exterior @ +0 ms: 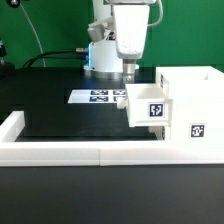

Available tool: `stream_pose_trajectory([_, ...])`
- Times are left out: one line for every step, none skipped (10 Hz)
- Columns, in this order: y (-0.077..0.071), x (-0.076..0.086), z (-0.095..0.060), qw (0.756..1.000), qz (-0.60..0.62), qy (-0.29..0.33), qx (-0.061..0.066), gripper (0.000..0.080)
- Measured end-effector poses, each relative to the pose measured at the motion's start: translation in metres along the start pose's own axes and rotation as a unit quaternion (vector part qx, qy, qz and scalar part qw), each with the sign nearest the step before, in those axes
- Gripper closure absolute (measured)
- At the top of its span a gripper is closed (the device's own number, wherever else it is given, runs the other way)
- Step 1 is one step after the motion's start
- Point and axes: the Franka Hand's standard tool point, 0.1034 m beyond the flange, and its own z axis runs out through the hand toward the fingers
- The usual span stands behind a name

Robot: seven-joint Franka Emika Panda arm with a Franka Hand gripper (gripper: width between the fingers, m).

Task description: Assemble drawer

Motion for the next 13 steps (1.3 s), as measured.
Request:
stream_pose_trajectory([0.001,-0.019,0.000,1.000,-0.014,-0.001,0.000,0.0151])
stream_pose_trajectory([0.001,-0.031,0.002,1.000,-0.006,-0.002,0.001,0.0151])
stream_pose_trajectory([0.000,-0.035,0.005,1.000,-0.018,0.002,0.004,0.0151])
stream_pose_trajectory([0.000,-0.046,0.011,0.999,-0.033,0.026,0.007,0.0151])
stream_pose_trajectory([0.000,-0.051,0.016,0.999,-0.022,0.037,0.009,0.0151])
stream_pose_trajectory([0.000,-0.054,0.024,0.998,-0.032,0.053,0.013,0.0151])
stream_pose_trajectory([0.002,-0.058,0.033,0.997,-0.024,0.074,0.018,0.0151])
stream_pose_trajectory([0.007,-0.057,0.040,0.996,-0.012,0.090,0.020,0.0151])
stream_pose_trajectory([0.009,-0.051,0.043,0.995,-0.003,0.095,0.021,0.0151])
stream_pose_trajectory([0.010,-0.042,0.044,0.995,0.012,0.095,0.023,0.0151])
stream_pose_trajectory([0.009,-0.035,0.046,0.995,0.022,0.097,0.027,0.0151])
stream_pose_trajectory([0.008,-0.030,0.047,0.994,0.030,0.098,0.029,0.0151])
stream_pose_trajectory([0.008,-0.022,0.047,0.994,0.041,0.099,0.032,0.0151])
